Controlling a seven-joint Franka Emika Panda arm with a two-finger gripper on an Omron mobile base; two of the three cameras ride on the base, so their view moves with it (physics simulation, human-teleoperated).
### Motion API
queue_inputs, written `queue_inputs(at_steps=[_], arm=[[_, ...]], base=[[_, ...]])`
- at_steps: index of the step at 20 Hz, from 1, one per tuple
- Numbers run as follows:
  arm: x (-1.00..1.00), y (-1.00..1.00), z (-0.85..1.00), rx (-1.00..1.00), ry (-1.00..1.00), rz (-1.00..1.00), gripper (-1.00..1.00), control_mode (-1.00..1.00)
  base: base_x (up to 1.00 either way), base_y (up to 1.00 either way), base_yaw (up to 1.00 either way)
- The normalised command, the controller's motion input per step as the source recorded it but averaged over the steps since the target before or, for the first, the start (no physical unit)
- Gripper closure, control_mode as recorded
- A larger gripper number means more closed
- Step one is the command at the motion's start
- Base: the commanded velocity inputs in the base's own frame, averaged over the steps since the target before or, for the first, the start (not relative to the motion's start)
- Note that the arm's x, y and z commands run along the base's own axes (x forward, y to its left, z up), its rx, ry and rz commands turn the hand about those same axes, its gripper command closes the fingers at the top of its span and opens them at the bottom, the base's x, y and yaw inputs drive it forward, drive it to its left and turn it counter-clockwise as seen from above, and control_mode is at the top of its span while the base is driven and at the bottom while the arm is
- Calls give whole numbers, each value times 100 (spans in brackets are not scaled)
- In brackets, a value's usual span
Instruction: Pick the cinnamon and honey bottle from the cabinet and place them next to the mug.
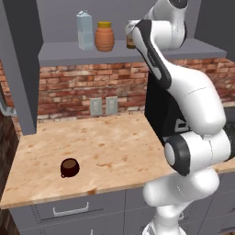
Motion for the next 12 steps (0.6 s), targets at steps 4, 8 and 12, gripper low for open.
queue_inputs(at_steps=[4, 8, 12], arm=[[31, 0, 0, 0, 2, 0, -100, -100], [32, 0, 0, 0, 5, 0, -100, -100], [29, 0, 0, 0, 2, 0, -100, -100]], base=[[0, 0, 0], [0, 0, 0], [0, 0, 0]])
